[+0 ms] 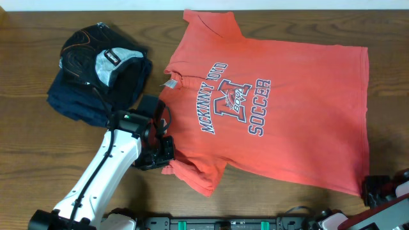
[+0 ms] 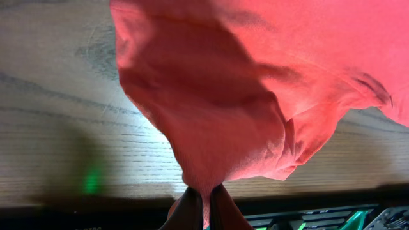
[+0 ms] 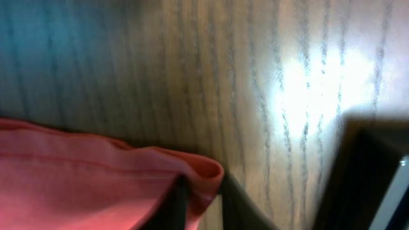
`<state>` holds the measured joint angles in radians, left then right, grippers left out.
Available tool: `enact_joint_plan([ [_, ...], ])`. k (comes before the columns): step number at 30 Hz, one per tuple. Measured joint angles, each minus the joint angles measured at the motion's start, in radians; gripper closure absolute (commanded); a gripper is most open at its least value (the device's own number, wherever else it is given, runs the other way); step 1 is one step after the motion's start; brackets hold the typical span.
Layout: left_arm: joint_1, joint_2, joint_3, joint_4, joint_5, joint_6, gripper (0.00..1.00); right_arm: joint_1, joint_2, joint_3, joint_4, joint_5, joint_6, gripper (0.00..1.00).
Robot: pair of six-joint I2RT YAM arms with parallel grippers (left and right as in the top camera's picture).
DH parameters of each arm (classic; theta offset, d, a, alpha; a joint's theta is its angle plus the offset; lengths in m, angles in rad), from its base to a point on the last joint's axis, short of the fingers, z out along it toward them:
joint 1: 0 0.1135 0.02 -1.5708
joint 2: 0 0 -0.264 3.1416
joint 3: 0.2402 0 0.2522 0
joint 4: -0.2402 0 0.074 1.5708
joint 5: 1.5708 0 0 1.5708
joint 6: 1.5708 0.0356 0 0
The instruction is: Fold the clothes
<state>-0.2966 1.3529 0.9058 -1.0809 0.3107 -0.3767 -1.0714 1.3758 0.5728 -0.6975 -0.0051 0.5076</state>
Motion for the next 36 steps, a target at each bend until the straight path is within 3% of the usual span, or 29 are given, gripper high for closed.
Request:
enact_joint_plan([
  [9,0.0,0.0,0.0,-0.008,0.0,0.014,0.94,0.0,-0.018,0.019,-0.054,-0.062,-0.031,0.99],
  [21,0.0,-0.003,0.0,-0.054,0.0,0.016,0.94,0.0,-0.196,0.125,-0.141,-0.182,-0.058,0.99],
  [29,0.0,-0.108,0.0,-0.111,0.05,0.015,0.94,0.0,-0.215,0.167,-0.148,-0.282,-0.061,0.99],
  [36,0.0,-0.178,0.01,-0.043,0.08,0.009,0.94,0.007,-0.216,0.207,-0.105,-0.394,-0.038,0.99],
])
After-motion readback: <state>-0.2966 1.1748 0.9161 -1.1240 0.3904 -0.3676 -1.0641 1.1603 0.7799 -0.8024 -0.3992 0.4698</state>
